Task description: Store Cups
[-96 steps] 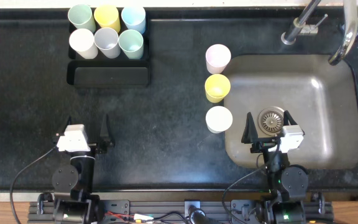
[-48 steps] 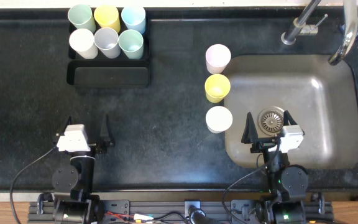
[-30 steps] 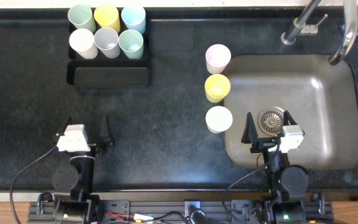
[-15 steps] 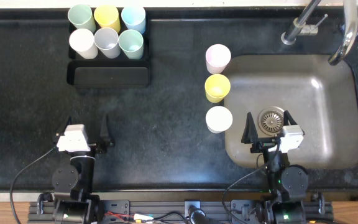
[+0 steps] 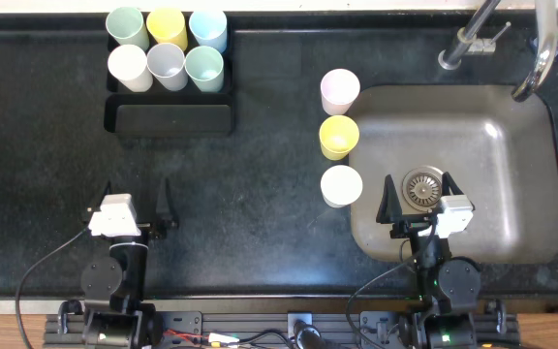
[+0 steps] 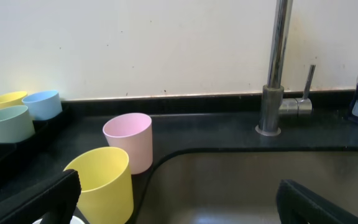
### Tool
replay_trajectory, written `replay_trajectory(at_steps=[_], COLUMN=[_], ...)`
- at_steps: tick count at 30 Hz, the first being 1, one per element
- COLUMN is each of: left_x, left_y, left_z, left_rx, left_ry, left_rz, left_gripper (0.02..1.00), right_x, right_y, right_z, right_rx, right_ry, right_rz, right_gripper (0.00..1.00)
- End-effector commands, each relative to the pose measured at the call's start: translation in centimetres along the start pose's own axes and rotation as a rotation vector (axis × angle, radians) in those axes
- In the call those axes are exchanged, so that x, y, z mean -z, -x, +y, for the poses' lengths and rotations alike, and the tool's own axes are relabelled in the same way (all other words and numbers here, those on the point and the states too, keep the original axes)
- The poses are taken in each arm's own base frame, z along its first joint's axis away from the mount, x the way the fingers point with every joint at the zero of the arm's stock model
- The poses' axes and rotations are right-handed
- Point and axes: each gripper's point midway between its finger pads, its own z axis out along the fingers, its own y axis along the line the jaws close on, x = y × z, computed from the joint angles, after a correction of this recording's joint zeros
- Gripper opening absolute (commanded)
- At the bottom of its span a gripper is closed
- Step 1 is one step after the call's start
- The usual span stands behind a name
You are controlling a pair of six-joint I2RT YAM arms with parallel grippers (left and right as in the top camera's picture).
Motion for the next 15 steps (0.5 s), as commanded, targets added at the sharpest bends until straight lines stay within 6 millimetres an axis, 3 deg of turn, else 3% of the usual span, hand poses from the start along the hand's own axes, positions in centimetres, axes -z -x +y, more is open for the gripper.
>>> replay_trajectory(at_steps=[1, 4, 7, 11, 14, 15], left_x=[0.3, 0.3, -1.1, -5.7, -11.0, -12.7], left_y=[0.7, 3.3, 7.4, 13.9, 18.8, 19.6], left_z=[-0.2, -2.8, -5.8, -10.2, -14.0, -15.0], left_rx=[-0.007, -0.006, -0.001, 0.041, 0.078, 0.075], left_ry=[-0.014, -0.148, -0.297, -0.5, -0.612, -0.612], left_rz=[0.004, 0.019, 0.101, 0.308, 0.484, 0.532], left_gripper=[0.998, 0.998, 0.998, 1.0, 1.0, 1.0], right_x=[0.0, 0.0, 0.0, 0.0, 0.0, 0.0], right_y=[-0.3, -0.3, -0.3, -0.3, -0.3, -0.3], right_z=[-0.2, -0.2, -0.2, -0.2, -0.2, -0.2], right_rx=[0.006, 0.007, 0.007, 0.007, 0.007, 0.007], right_ry=[-0.004, -0.004, -0.004, -0.004, -0.004, -0.004], right_rz=[-0.002, -0.002, -0.002, -0.002, -0.002, -0.002], right_gripper=[0.996, 0.998, 0.998, 0.996, 0.996, 0.998])
